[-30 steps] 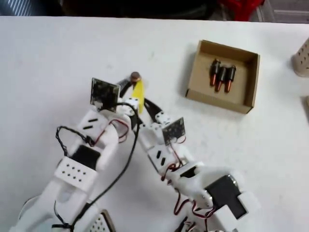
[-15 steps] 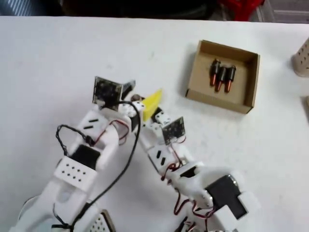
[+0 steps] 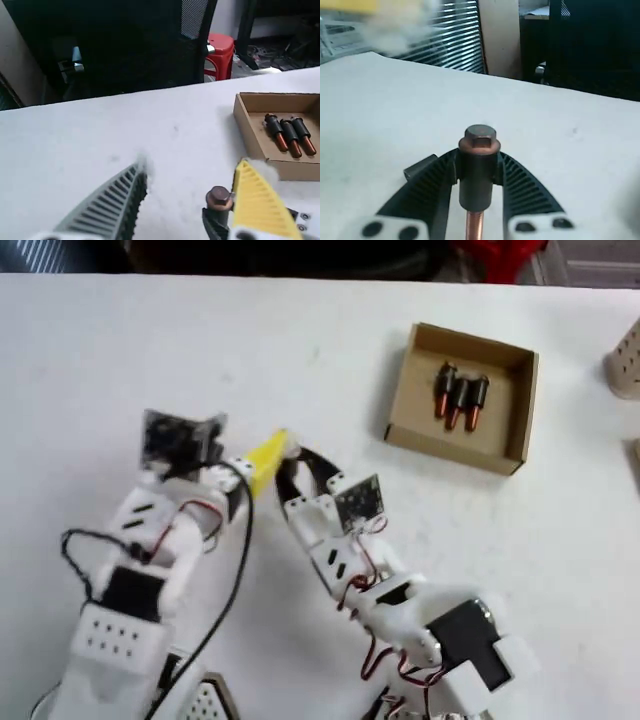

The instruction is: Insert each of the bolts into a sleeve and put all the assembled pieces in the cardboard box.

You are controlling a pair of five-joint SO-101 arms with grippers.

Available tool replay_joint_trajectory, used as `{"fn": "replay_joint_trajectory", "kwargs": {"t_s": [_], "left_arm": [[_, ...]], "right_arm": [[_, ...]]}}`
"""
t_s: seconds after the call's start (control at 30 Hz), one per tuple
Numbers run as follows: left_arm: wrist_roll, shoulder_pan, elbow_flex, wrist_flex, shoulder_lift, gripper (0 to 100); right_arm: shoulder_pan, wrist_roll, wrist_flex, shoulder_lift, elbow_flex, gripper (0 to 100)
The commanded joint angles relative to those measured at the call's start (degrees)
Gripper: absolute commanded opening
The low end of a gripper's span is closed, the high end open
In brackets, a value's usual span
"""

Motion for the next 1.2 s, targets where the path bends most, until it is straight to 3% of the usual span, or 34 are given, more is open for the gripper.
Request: {"fn": "replay_joint_trajectory", "kwargs": {"t_s": [0.0, 0.07, 0.17, 0.37, 0.57, 0.67, 0.97, 1.17], "left_arm": [[-0.5, -2.8, 0.9, -0.6, -3.2, 13], [-0.5, -4.6, 4.5, -4.0, -3.2, 1], [-0.5, -7.7, 10.3, -8.1, -3.2, 6], [-0.9, -11.6, 18.9, -11.8, -3.2, 2], [-1.0, -15.6, 22.4, -11.7, -3.1, 2], [-4.7, -15.7, 24.1, -11.7, -3.1, 2], [-5.3, -16.7, 24.3, -9.8, -3.1, 2], [-5.3, -15.4, 24.0, -9.7, -0.7, 2]], "right_arm": [[5.3, -0.4, 6.6, -4.5, -4.5, 1.6], [7.0, -0.4, 11.4, -7.5, -5.0, 1.6], [8.6, -0.4, 19.5, -13.4, -5.1, 1.6], [15.3, -0.5, 38.1, -25.8, -6.8, 1.6], [25.7, -0.4, 71.3, -28.3, -21.3, 1.6], [29.5, -0.4, 83.9, -25.9, -29.5, 1.7], [38.2, 1.4, 95.3, -14.9, -48.0, 1.7], [42.1, 4.0, 106.9, -4.5, -67.8, 1.7]]}}
